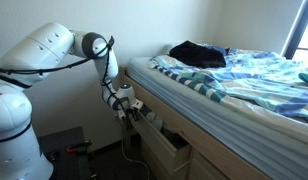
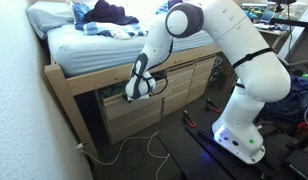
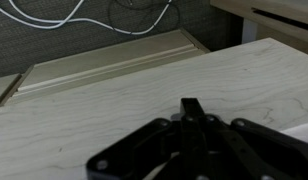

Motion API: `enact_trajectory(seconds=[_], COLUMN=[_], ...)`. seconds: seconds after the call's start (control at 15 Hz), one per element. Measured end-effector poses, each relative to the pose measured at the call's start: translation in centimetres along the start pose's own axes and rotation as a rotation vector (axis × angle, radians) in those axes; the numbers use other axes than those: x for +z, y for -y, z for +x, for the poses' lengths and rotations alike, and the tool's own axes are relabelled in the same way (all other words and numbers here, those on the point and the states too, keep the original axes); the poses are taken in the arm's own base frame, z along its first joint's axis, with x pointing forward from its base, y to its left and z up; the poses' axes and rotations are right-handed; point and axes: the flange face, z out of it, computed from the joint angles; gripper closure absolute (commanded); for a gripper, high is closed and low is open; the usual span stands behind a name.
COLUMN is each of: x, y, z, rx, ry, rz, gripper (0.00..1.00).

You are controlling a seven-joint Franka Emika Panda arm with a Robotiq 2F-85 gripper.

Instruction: Put the green cloth in the open drawer then close the drawer

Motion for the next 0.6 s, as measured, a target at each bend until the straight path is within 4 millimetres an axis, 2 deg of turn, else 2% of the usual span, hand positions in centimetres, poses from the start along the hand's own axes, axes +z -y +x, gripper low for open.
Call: enact_trajectory(seconds=[0.33,0.6], x=[0.3,0.0], y=[0.2,1.7], z=[-0.9,-2.2], rx=[-0.009,-0.034], ry=[0.019,0.047], rz=[0.003,0.023], gripper=[0.29,0.01])
